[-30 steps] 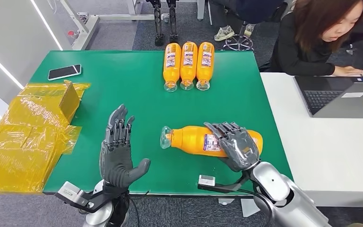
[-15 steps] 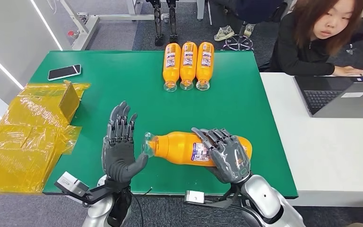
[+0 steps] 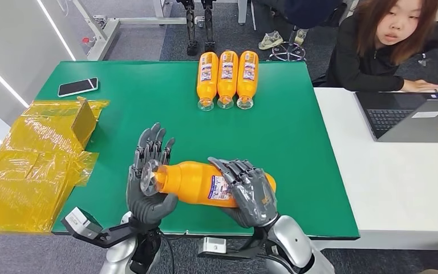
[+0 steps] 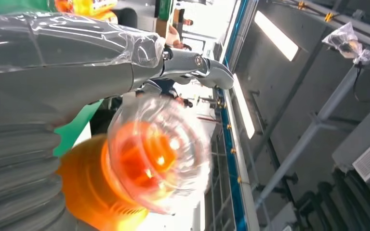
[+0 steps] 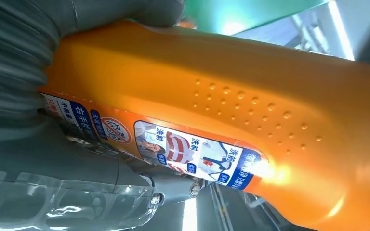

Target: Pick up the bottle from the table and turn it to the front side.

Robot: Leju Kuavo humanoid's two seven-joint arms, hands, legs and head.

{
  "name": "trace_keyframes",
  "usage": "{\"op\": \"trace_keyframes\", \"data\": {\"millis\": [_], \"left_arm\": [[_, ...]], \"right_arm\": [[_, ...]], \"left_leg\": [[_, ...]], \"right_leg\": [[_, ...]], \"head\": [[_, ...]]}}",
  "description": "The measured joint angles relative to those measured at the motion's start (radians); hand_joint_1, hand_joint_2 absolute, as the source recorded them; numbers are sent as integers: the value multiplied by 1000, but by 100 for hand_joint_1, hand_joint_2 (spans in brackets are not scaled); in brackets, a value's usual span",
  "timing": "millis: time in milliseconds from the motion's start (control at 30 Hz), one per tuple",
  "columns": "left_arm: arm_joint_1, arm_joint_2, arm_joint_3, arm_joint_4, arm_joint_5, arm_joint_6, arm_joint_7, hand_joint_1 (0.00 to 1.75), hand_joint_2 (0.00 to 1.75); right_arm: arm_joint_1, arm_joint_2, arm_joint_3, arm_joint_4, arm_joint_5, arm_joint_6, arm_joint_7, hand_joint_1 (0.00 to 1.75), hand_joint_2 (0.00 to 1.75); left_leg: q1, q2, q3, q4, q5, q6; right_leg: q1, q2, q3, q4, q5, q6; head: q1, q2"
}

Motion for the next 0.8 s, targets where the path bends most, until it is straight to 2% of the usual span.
{"op": "trace_keyframes", "data": {"millis": [300, 333, 433, 467, 500, 533, 633, 667, 800], "left_arm": [[-12, -1, -20, 3, 18, -9, -6, 0, 175], [-15, -1, -20, 4, 20, -11, -6, 34, 175], [-22, -2, -23, 8, 27, -14, -6, 161, 175], [-25, -3, -24, 10, 31, -14, -6, 170, 175], [-29, -3, -26, 12, 35, -13, -6, 173, 175], [-33, -3, -28, 14, 39, -12, -6, 175, 175], [-44, -3, -33, 21, 49, -10, -7, 175, 175], [-47, -3, -35, 23, 52, -10, -7, 175, 175], [-57, -4, -42, 40, 60, -11, -7, 175, 175]], "right_arm": [[43, 83, 43, 19, -54, 59, -16, 175, 175], [46, 89, 44, 21, -58, 65, -16, 175, 175], [51, 105, 45, 26, -64, 72, -13, 175, 175], [52, 109, 45, 27, -63, 74, -9, 174, 175], [52, 112, 45, 27, -62, 77, -4, 168, 175], [53, 116, 45, 26, -59, 80, 3, 135, 175], [53, 124, 41, 24, -49, 92, 17, 10, 175], [53, 126, 40, 24, -45, 96, 18, 0, 175], [54, 137, 40, 21, -29, 107, 17, 0, 175]], "left_leg": [[0, 1, 0, 0, 0, 0], [0, 1, 0, 0, 0, 0], [0, 1, 0, 0, 0, 0], [0, 2, 0, 0, 0, 0], [0, 2, 0, 0, 0, 0], [0, 2, 0, 0, 0, 0], [0, 2, 0, 0, 0, 0], [0, 2, 0, 0, 0, 0], [0, 2, 0, 0, 0, 0]], "right_leg": [[0, 1, -1, 0, 0, 0], [0, 1, -1, 0, 0, 0], [0, 1, -1, 0, 0, 0], [0, 1, -1, 0, 0, 0], [0, 1, -1, 0, 0, 0], [0, 1, -1, 0, 0, 0], [0, 1, -1, 0, 0, 0], [0, 1, -1, 0, 0, 0], [0, 2, -1, 0, 0, 0]], "head": [[0, 0], [0, 0], [0, 0], [0, 0], [0, 0], [0, 0], [0, 0], [0, 0], [0, 0]]}}
